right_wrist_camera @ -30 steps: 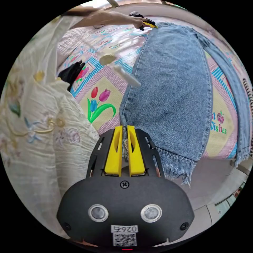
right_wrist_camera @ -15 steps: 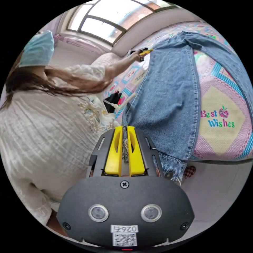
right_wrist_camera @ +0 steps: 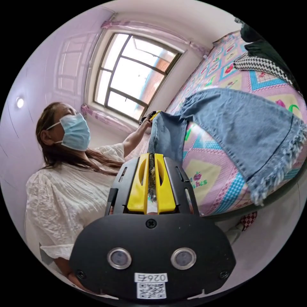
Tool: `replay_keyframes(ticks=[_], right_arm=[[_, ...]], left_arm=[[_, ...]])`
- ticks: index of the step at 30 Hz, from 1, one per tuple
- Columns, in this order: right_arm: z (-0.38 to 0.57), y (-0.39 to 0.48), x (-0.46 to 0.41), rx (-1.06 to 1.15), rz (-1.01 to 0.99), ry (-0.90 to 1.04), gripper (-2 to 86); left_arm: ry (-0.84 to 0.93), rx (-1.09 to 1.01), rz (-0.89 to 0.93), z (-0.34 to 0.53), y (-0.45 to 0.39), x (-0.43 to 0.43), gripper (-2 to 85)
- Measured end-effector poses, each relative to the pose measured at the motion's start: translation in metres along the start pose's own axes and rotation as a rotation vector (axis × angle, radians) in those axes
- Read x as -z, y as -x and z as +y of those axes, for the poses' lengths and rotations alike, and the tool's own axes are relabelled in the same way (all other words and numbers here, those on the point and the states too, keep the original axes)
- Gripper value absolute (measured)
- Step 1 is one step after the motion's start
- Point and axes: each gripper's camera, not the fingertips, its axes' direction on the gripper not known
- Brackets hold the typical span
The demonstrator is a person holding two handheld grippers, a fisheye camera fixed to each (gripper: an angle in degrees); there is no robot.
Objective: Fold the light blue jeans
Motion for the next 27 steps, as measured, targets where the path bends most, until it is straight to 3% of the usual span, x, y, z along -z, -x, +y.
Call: replay_keyframes(ticks=[5, 7, 10, 15, 20, 24, 27], right_arm=[[-0.054, -0.073, 0.091, -0.114, -0.007, -0.103, -1.0], [-0.068, -0.106, 0.115, -0.19, -0.004, -0.144, -0.9], [-0.094, -0.16, 0.14, -0.27, 0.063, -0.131, -0.5], [-0.105, -0.235, 0.149, -0.472, 0.115, -0.087, 2.8], [-0.085, -0.231, 0.153, -0.463, 0.146, -0.12, 6.1], [-0.079, -0.217, 0.14, -0.428, 0.191, -0.09, 8.6], [-0.083, -0.199, 0.111, -0.367, 0.345, 0.03, 5.1]], left_arm=[[0.075, -0.138, -0.182, -0.021, -0.129, -0.119, 1.1], [0.12, -0.231, -0.343, -0.019, -0.182, -0.198, 2.2], [0.235, -0.288, -0.528, 0.003, -0.208, -0.298, 1.3], [0.385, -0.398, -0.735, 0.054, -0.193, -0.385, 0.1], [0.345, -0.388, -0.616, 0.066, -0.163, -0.36, -0.1], [0.296, -0.326, -0.419, 0.068, -0.122, -0.321, -0.1], [0.277, -0.288, -0.349, 0.075, -0.098, -0.312, -0.4]])
